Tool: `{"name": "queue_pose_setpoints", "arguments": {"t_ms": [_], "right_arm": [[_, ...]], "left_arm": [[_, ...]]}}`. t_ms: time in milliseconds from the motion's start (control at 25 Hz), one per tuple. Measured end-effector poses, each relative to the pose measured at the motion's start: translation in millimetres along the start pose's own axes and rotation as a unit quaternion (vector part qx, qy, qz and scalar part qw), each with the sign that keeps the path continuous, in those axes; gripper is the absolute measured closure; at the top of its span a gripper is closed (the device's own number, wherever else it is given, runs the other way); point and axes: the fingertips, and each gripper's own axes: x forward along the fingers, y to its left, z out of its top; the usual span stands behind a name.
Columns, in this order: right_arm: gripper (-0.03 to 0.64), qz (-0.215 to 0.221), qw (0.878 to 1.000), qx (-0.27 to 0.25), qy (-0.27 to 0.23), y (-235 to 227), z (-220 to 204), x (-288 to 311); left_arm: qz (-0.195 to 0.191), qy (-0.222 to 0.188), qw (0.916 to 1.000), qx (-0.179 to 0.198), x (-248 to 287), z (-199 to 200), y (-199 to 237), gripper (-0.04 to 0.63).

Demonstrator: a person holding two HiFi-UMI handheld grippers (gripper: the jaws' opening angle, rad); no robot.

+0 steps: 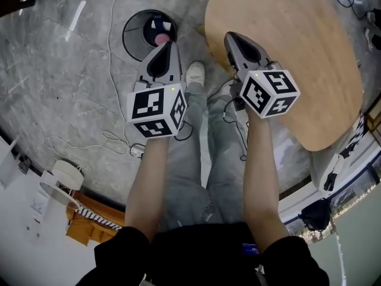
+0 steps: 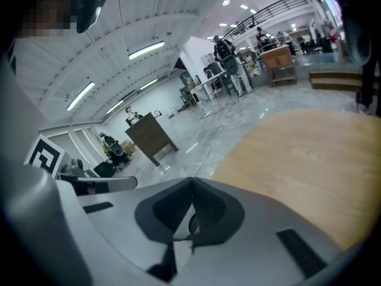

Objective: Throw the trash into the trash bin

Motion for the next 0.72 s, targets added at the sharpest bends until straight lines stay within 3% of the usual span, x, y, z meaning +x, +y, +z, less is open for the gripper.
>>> {"name": "queue_pose_setpoints", "arguments": {"t_ms": [200,440,720], "right_arm": [[0.607,-0.059,0.995,0.030,-0.069,-32.2,46.7,-79.5],[0.607,-0.123,0.977,0.080,-0.152,-55.8,94.5,-182.7],[0.607,-0.176,0.960,0.044,-0.214,-76.4,164.5,-304.3]], "left_arm": [[-0.051,-0.003,0.9978,0.043,-14.7,35.8,-72.8,0.589],[-0.103,-0.008,0.9914,0.080,-52.7,74.3,-160.3,0.589],[-0.149,-0.037,0.9812,0.116,-91.3,126.1,-270.7,0.589]]}}
